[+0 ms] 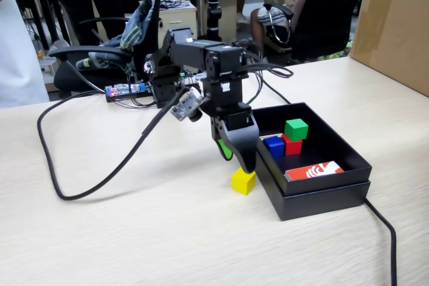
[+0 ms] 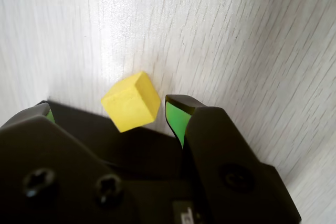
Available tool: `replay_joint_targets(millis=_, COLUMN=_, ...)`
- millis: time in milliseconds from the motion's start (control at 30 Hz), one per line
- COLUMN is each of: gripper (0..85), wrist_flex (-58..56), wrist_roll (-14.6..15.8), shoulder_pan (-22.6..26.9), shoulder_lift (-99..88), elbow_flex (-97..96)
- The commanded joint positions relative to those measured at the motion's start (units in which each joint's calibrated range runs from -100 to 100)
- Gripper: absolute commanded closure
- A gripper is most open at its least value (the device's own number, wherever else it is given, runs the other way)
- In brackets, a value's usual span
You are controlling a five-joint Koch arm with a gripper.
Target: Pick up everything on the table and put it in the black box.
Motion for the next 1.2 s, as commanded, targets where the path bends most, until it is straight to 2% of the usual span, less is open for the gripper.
replay_joint_targets(millis=0, gripper=41.8, wrist_flex=1.9, wrist_roll=-0.4, shoulder_pan=0.2, shoulder_lift=2.0, elbow_flex=4.4)
replay_joint_targets(millis=233, gripper=44.3, wrist_flex=3.2, wrist_roll=0.0, shoulder_pan=0.9, shoulder_lift=6.0, elbow_flex=5.0)
replay_joint_targets(millis=267, gripper=47.7, wrist_flex=3.2, wrist_roll=0.1, shoulder_pan=1.0, shoulder_lift=6.8, elbow_flex=5.4)
replay_joint_targets(millis=300, gripper=57.3, wrist_flex=3.2, wrist_roll=0.6, shoulder_pan=1.2, shoulder_lift=8.0, elbow_flex=5.7)
replay_joint_targets(millis=367, gripper=68.1, wrist_flex=3.2, wrist_roll=1.2, shoulder_pan=1.3, shoulder_lift=8.4, elbow_flex=5.6)
replay_joint_targets(millis=533, gripper=78.6, wrist_flex=2.4, wrist_roll=1.8, shoulder_pan=0.9, shoulder_lift=2.9, elbow_flex=2.8)
replay_joint_targets(millis=633, gripper=78.7, wrist_flex=2.4, wrist_roll=1.9, shoulder_pan=0.5, shoulder_lift=-6.9, elbow_flex=-2.0)
replay_joint_targets(millis=733, gripper=78.6, wrist_flex=2.3, wrist_roll=1.9, shoulder_pan=0.7, shoulder_lift=-26.6, elbow_flex=-9.4)
replay_joint_targets(millis=833, gripper=78.6, wrist_flex=2.3, wrist_roll=1.8, shoulder_pan=1.8, shoulder_lift=-38.0, elbow_flex=-11.8)
replay_joint_targets(millis=1000, gripper=78.6, wrist_flex=2.3, wrist_roll=2.7, shoulder_pan=5.7, shoulder_lift=-43.1, elbow_flex=-12.5)
replay_joint_targets(millis=1167, gripper=78.3, wrist_flex=2.5, wrist_roll=5.4, shoulder_pan=9.4, shoulder_lift=-38.4, elbow_flex=-12.2)
